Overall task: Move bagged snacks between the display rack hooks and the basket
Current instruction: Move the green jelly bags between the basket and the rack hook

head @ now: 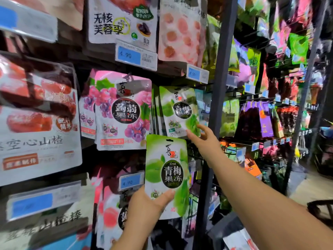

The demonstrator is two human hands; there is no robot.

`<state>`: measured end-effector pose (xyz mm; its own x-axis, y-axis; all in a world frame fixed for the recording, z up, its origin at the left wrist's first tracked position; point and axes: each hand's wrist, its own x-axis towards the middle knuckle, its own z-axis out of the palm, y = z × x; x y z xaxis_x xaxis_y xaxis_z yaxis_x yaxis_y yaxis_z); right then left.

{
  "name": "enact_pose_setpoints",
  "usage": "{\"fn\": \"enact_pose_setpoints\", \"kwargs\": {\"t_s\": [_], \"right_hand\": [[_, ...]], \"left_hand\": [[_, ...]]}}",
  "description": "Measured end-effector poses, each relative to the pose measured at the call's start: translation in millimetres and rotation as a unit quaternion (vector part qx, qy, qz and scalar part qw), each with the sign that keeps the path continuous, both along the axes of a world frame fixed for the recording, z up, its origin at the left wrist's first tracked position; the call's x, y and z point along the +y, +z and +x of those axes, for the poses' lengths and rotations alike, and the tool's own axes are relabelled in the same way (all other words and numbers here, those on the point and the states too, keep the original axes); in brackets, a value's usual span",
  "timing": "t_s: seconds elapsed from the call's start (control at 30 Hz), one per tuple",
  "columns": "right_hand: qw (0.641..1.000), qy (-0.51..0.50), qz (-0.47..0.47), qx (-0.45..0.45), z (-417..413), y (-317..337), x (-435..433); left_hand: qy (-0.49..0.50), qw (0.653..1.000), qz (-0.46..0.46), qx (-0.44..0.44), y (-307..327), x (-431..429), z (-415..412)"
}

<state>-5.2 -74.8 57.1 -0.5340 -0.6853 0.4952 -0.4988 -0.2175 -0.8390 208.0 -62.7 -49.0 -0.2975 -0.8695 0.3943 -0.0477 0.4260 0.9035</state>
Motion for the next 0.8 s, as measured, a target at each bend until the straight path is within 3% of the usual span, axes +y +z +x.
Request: {"fn": "enact_pose_setpoints", "kwargs": {"t_s": [0.17,0.3,0.43,0.57,0.8], "right_hand": [[1.0,0.002,0.007,-0.025,5,-9,16],[0.979,0.115,0.072,-0.151,11,-29,34],[0.967,0.196,0.076,-0.147,8,-45,53],[0.963,0.228,0.023,-0.143,5,-36,61],[0.968,0.182,-0.079,-0.156,-9,-5,46]], "left_hand": [[-0.03,0.998,0.018,0.047,8,10,-8],[-0.054,0.995,0.046,0.076,16,12,-21],[-0.073,0.988,0.058,0.125,31,6,-39],[-0.062,0.986,0.041,0.151,52,-6,-61],[-0.044,0.99,0.021,0.136,97,-8,-83]]}}
